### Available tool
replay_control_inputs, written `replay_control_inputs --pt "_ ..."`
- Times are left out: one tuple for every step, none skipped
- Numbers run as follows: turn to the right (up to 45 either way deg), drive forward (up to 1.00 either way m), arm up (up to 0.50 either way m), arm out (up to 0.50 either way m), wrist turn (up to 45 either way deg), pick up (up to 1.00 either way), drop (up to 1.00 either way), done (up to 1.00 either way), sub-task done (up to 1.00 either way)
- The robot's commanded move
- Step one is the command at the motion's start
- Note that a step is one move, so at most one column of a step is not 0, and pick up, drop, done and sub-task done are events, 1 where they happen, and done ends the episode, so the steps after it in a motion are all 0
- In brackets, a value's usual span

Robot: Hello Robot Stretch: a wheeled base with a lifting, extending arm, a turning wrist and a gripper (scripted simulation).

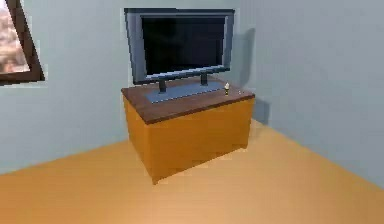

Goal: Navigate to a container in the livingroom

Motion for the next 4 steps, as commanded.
replay_control_inputs --pt "-45.0 0.0 0.0 0.0 0.0 0.0 0.0 0.0 0.0" --pt "-39.0 0.0 0.0 0.0 0.0 0.0 0.0 0.0 0.0" --pt "0.0 1.0 0.0 0.0 0.0 0.0 0.0 0.0 0.0" --pt "0.0 1.0 0.0 0.0 0.0 0.0 0.0 0.0 0.0"
